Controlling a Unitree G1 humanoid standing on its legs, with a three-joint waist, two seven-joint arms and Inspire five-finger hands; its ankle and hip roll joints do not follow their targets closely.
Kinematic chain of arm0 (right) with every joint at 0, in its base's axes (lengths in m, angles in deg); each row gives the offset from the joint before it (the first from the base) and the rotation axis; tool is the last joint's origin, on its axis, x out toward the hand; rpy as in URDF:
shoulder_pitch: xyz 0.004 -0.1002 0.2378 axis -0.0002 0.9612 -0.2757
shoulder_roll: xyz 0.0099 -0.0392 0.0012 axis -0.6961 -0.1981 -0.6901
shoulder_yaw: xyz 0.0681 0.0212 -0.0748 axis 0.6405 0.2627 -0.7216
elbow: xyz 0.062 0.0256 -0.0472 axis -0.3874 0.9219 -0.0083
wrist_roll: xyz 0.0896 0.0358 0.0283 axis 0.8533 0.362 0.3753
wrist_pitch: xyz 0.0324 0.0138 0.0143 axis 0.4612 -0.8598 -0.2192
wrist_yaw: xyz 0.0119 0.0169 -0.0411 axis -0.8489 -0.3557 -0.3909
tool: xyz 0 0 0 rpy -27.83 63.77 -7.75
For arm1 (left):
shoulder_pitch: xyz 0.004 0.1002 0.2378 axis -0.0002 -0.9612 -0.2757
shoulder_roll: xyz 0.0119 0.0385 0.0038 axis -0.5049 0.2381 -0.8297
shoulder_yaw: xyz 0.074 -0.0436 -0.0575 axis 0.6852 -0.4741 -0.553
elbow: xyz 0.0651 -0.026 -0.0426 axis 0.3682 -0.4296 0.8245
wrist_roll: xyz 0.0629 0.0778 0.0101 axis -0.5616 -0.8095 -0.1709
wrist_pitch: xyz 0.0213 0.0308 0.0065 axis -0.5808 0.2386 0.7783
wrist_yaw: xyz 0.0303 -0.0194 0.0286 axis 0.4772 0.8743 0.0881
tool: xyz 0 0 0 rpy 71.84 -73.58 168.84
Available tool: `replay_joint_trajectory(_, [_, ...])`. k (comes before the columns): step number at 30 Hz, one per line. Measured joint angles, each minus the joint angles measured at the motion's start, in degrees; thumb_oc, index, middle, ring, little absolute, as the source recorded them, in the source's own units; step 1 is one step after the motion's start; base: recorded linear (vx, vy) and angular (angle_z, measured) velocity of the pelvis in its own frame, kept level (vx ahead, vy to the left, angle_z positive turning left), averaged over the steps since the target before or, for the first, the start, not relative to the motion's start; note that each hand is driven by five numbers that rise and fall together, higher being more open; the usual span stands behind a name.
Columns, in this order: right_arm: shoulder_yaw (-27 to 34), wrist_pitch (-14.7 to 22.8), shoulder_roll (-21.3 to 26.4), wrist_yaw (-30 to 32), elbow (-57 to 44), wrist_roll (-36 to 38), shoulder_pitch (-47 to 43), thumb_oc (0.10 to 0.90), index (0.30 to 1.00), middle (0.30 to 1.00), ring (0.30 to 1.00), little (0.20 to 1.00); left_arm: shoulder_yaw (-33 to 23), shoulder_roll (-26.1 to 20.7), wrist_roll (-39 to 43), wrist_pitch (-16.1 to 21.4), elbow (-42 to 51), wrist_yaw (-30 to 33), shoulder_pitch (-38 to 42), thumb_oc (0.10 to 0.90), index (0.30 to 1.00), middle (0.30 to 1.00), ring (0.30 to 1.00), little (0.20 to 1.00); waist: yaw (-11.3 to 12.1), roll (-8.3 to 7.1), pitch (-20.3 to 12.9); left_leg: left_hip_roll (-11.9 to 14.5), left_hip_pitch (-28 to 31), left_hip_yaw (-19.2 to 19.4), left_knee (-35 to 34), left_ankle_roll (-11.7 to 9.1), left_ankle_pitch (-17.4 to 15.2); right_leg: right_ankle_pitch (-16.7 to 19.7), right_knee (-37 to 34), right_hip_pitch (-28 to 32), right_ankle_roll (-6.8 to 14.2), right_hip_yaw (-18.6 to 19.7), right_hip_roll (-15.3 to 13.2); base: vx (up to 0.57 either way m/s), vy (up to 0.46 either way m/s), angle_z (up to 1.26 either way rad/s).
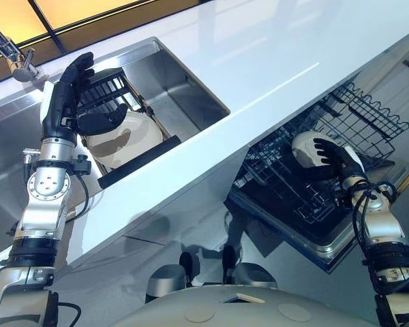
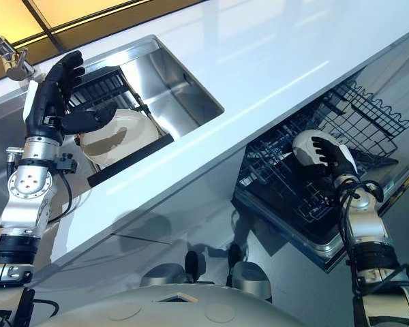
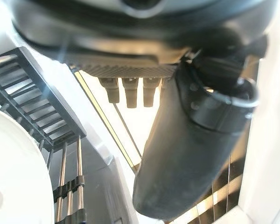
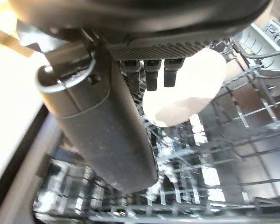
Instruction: Pick up plates and place into dishwasher.
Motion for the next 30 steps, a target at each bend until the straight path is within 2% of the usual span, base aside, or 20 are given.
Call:
replay_joint_trajectory(7, [3.3,7.4,-6.3,6.8,-8.2,2.5,3.1,0.8,0.9,0.9,0.9,0.9,0.0,-0.2,-1.6,0.0,-3.3,0.8,0.0,0.8,0.9,0.9,0.9,0.9,-3.0,0.08,-2.1,0.1,0.1,1.8,0.0,0.1,-0.6,0.2,0.0,-0.6,-0.2,1.8,0.2,-0.03,0.058,-0.13])
replay_joint_trajectory(12, [4.9,9.2,-8.4,5.0,-11.5,9.3,4.7,0.8,0.9,0.9,0.9,0.9,-0.4,-0.2,-5.2,-0.4,-5.0,2.0,-0.2,0.8,0.9,0.9,0.9,0.9,-4.1,0.58,-2.8,0.2,0.3,3.3,0.0,0.1,-1.0,0.2,0.0,-1.0,-0.1,3.1,0.5,-0.02,0.061,-0.16])
replay_joint_trajectory(15, [5.6,8.2,-9.9,-5.4,-12.5,22.6,5.6,0.8,0.9,0.9,0.9,0.9,-1.0,-0.2,-8.1,-2.2,-8.4,2.3,-0.2,0.8,0.9,0.9,0.9,0.9,-5.3,1.02,-3.1,0.3,0.1,3.9,0.0,0.0,-1.1,0.4,0.0,-1.4,-0.2,2.9,0.5,-0.02,0.066,-0.14])
replay_joint_trajectory(17, [5.4,4.1,-12.4,-13.7,-12.9,30.0,5.7,0.8,0.9,0.9,0.9,0.9,-1.1,-0.4,-10.3,-4.0,-11.6,2.2,-0.1,0.8,0.9,0.9,0.9,0.9,-6.2,1.19,-3.2,0.5,0.1,4.0,0.0,0.0,-1.2,0.4,0.0,-1.5,-0.2,2.8,0.6,-0.02,0.063,-0.05])
replay_joint_trajectory(19, [4.2,0.1,-13.8,-21.4,-12.9,33.7,5.8,0.8,0.9,0.9,0.9,0.9,-1.0,-1.0,-12.4,-5.1,-15.4,1.5,0.1,0.8,0.9,0.9,0.9,0.9,-6.7,1.44,-3.3,0.5,0.0,4.1,0.0,0.0,-1.2,0.4,0.0,-1.7,-0.2,2.8,0.6,-0.02,0.047,-0.02])
replay_joint_trajectory(22, [-0.8,-4.0,-14.1,-32.7,-13.2,35.4,6.5,0.8,0.9,0.9,0.9,0.9,-0.6,-5.2,-14.5,-8.2,-20.8,-0.3,0.6,0.8,0.9,0.9,0.9,0.9,-6.6,1.52,-3.4,0.5,-0.3,5.1,0.2,-0.1,-1.2,0.4,0.0,-2.5,0.0,2.5,0.5,-0.02,0.06,-0.13])
replay_joint_trajectory(24, [-2.3,-5.1,-14.1,-36.7,-13.6,35.4,7.8,0.8,0.9,0.9,0.9,0.9,-0.5,-7.2,-15.1,-9.7,-22.1,-0.7,0.9,0.8,0.9,0.9,0.9,0.9,-6.4,1.55,-3.4,0.4,-0.6,5.0,0.2,-0.1,-1.2,0.4,0.0,-2.7,0.0,2.4,0.4,-0.02,0.044,0.01])
replay_joint_trajectory(27, [-4.6,-5.7,-13.5,-41.0,-13.6,33.9,8.6,0.8,0.9,0.9,0.9,0.9,0.8,-12.4,-16.5,-12.2,-26.0,-2.3,3.4,0.8,0.9,0.9,0.9,0.9,-6.1,1.47,-3.6,0.3,-1.1,5.5,0.2,-0.1,-1.2,0.7,0.3,-3.4,-0.2,2.7,0.3,-0.05,0.068,-0.05])
replay_joint_trajectory(30, [-7.4,-5.7,-10.7,-43.2,-13.8,32.6,9.4,0.8,0.9,0.9,0.9,0.9,2.6,-15.6,-16.9,-14.1,-28.2,-4.4,6.5,0.8,0.9,0.9,0.9,0.9,-6.2,1.41,-3.7,0.2,-1.1,6.1,0.2,0.0,-1.2,1.1,0.4,-3.5,0.0,3.1,0.4,-0.03,0.05,-0.07])
